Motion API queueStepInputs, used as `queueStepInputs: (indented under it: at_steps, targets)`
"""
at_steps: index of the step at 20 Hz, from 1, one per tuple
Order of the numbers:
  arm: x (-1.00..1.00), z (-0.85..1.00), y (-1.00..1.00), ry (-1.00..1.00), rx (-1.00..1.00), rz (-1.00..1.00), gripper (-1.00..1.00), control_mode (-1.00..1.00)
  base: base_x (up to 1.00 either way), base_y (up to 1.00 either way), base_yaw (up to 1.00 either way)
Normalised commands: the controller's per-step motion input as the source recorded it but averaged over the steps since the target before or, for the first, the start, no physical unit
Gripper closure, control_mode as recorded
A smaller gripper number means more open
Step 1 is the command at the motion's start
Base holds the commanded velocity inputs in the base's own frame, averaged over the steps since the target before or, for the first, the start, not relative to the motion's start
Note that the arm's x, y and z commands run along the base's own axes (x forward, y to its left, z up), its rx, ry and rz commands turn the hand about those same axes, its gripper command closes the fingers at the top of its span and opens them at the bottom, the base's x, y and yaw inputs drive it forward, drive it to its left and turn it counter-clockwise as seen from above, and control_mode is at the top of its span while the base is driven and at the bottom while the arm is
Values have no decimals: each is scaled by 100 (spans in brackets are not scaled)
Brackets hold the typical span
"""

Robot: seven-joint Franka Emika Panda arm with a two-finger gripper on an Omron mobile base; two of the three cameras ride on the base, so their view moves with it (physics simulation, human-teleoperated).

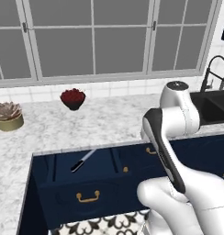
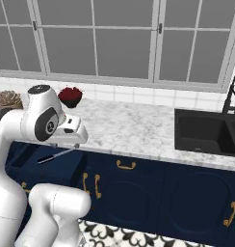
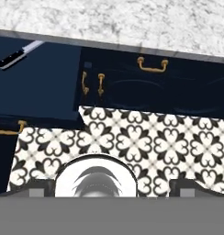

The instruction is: Pick up the knife from the drawer and place it on the cutting board. Then place the meat from the plate to the cutting board.

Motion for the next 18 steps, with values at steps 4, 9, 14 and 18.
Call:
queueStepInputs:
  at_steps: [4, 9, 14, 18]
  targets:
    - [0, 0, 0, 0, 0, 0, -100, 100, -43, 44, 10]
    - [0, 0, 0, 0, 0, 0, -100, 100, -5, 68, 8]
    - [0, 0, 0, 0, 0, 0, -100, 100, -21, 48, 4]
    - [0, 0, 0, 0, 0, 0, -100, 100, -42, 4, 1]
